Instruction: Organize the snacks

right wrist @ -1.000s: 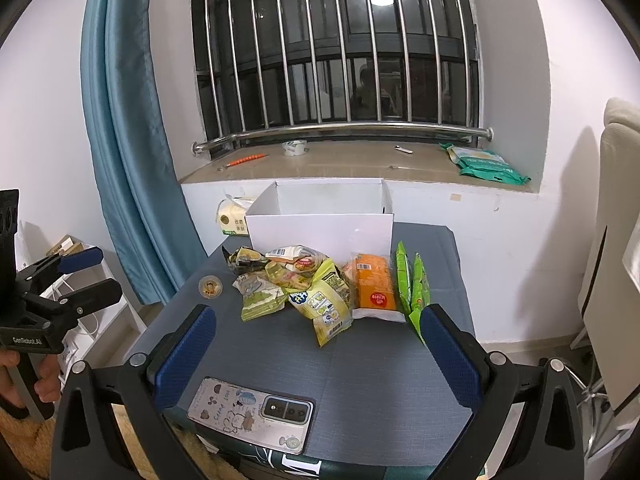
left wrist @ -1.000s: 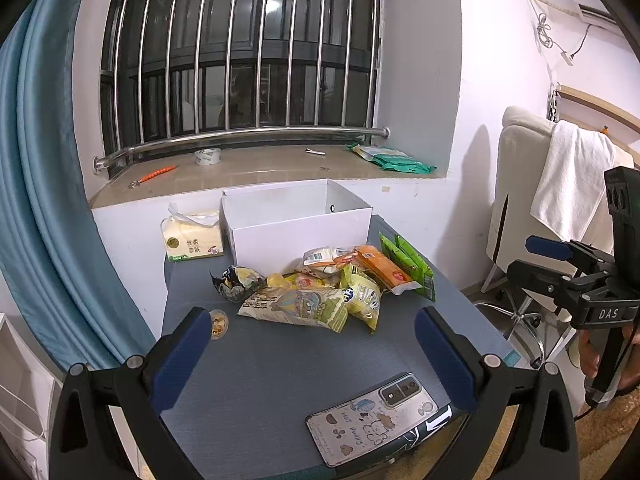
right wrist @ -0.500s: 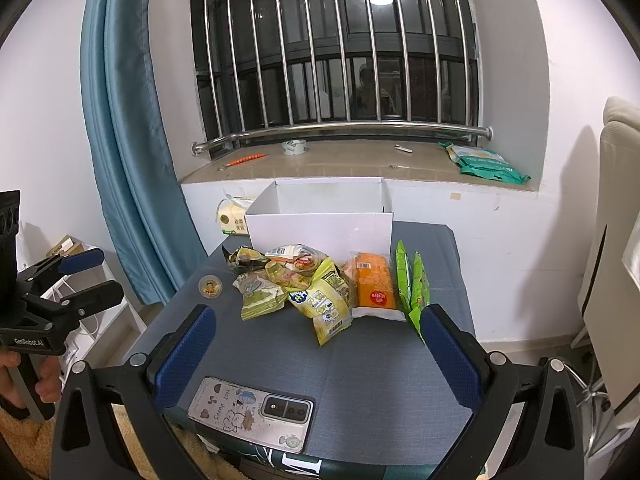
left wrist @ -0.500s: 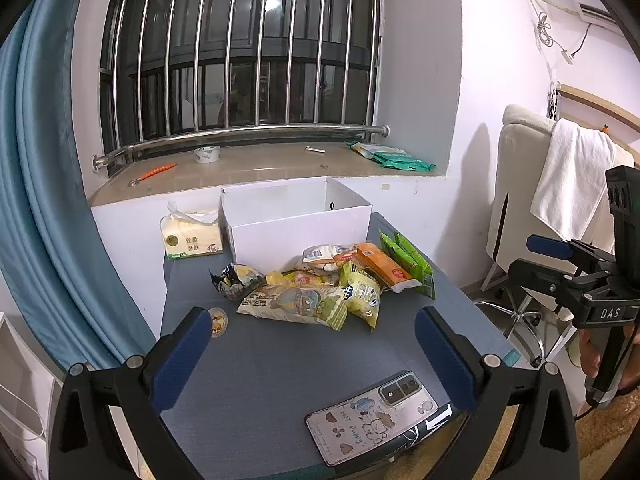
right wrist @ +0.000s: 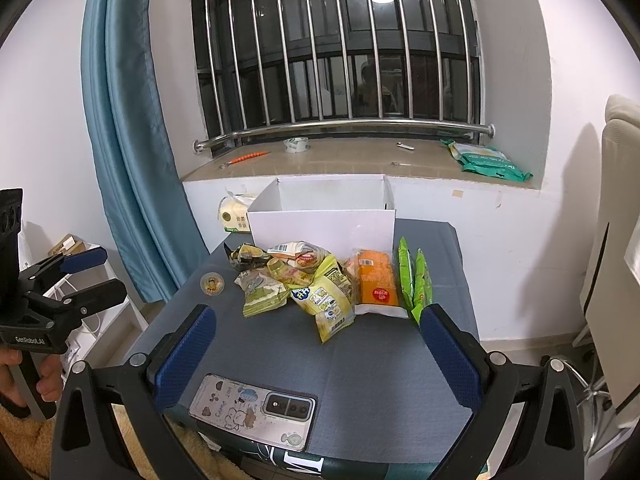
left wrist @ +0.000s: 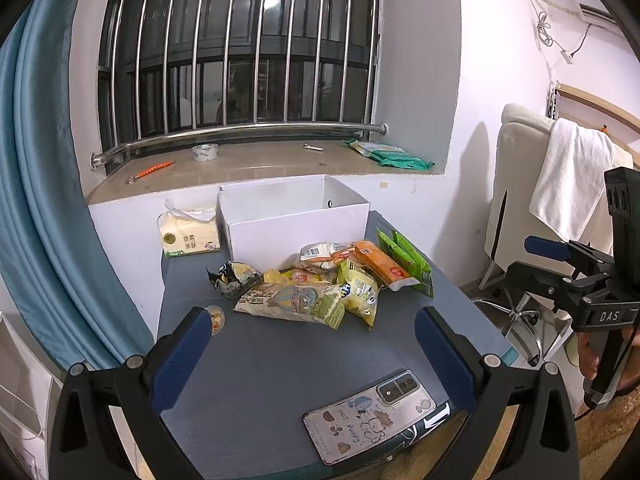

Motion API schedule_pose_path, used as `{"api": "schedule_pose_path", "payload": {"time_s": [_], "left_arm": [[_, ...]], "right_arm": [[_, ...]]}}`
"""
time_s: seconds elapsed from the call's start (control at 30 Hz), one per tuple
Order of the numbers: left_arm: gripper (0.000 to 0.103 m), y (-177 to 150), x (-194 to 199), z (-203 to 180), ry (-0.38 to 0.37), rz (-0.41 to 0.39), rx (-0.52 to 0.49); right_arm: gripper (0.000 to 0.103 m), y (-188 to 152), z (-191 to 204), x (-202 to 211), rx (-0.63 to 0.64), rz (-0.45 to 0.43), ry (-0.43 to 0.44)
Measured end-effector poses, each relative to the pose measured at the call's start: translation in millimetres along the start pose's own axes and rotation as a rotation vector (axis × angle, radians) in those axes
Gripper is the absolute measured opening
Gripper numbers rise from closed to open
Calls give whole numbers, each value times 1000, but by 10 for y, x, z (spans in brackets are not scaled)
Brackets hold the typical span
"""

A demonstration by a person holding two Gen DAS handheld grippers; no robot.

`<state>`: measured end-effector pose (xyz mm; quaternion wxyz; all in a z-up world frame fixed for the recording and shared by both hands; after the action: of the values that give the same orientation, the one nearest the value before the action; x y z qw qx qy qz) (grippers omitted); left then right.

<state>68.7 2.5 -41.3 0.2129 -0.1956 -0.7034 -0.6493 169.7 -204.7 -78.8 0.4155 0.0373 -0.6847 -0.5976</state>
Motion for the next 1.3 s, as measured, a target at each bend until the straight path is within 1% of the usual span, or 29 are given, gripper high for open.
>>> {"api": "schedule_pose_path", "payload": {"time_s": [0.5,0.63,0.77,0.87,0.97,1.1,1.13,1.23,1.3], "left_arm": [[103,-19,-7,6,-7,2,4],[103,-23,-8,13,-5,1,4],[103,-26,-13,12,-17,0,8],[103,-35,-21,5,-17,2,4],[103,-49,-38,13,-16,7,1],[103,-65,-57,23,-26,11,9],[103,-72,-64,22,-29,12,10],[103,-87,-104,16,-34,21,12],[103,-103,-133,10,-35,27,12]], "right_arm": [[103,-11,20,-20,-12,8,12],[103,-10,-30,-46,-28,15,13],[103,4,-116,-123,-53,28,38],[103,49,-309,-284,-95,41,38],[103,104,-572,-531,-154,63,45],[103,127,-1025,-994,-241,121,3],[103,104,-1191,-1155,-271,151,-22],[103,96,-1493,-1506,-292,192,-94],[94,72,-1624,-1701,-314,229,-115]]}}
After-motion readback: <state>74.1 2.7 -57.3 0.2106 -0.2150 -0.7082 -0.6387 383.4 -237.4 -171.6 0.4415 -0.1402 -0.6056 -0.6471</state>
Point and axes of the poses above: each gripper's, at about its wrist camera, not at the fingertips, and x roughly against the way its jaws point, z to its left, y to its top, the point moved 8 cm from there along -x, roughly the way its jaws point, and after that the axes turned 2 degrees about z, right-handed, at the moved point
